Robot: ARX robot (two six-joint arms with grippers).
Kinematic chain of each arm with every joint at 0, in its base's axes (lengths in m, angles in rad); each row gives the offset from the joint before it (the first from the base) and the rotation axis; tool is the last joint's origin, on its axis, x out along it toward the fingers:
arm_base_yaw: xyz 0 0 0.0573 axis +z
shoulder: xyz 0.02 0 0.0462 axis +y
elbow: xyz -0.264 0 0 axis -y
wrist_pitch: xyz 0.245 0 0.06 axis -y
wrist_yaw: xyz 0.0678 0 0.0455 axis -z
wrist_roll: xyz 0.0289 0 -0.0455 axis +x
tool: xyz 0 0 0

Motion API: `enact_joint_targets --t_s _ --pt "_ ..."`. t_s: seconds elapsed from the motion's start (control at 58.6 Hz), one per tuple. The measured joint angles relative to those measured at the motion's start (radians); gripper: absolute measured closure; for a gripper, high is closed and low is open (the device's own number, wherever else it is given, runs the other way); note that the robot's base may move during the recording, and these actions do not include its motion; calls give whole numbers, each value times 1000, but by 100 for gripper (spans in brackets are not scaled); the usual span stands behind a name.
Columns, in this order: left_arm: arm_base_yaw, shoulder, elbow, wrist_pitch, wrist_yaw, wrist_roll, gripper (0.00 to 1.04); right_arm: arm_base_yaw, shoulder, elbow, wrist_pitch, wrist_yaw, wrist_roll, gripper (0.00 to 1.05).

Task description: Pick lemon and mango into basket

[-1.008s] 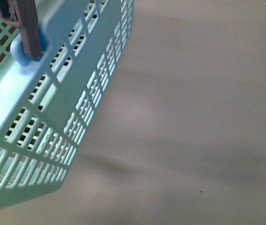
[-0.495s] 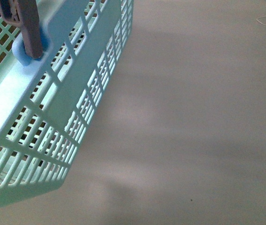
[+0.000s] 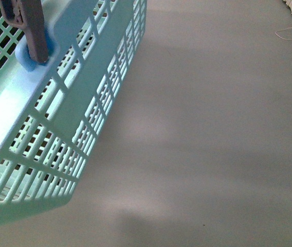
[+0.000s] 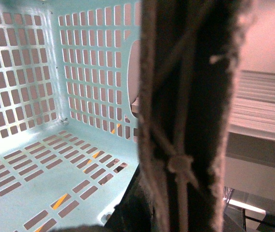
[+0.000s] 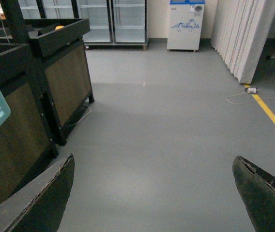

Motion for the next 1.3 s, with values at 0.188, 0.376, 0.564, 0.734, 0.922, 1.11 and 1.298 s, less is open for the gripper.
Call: enact_joint_targets --t_s 0.188,0.376,0.564,0.734,0.922,1.11,1.298 --pt "0 0 0 0 0 0 100 0 0 0 0 0 0 9" --pt "0 0 0 0 0 0 100 0 0 0 0 0 0 9" --pt "0 0 0 0 0 0 100 0 0 0 0 0 0 9" --pt "0 0 0 0 0 0 100 0 0 0 0 0 0 9" --pt "0 0 2 0 0 0 100 0 0 0 0 0 0 9" --pt "-6 0 3 0 23 -10 100 0 0 0 0 4 0 9" --pt "-3 0 5 0 0 -7 100 0 0 0 0 3 0 9"
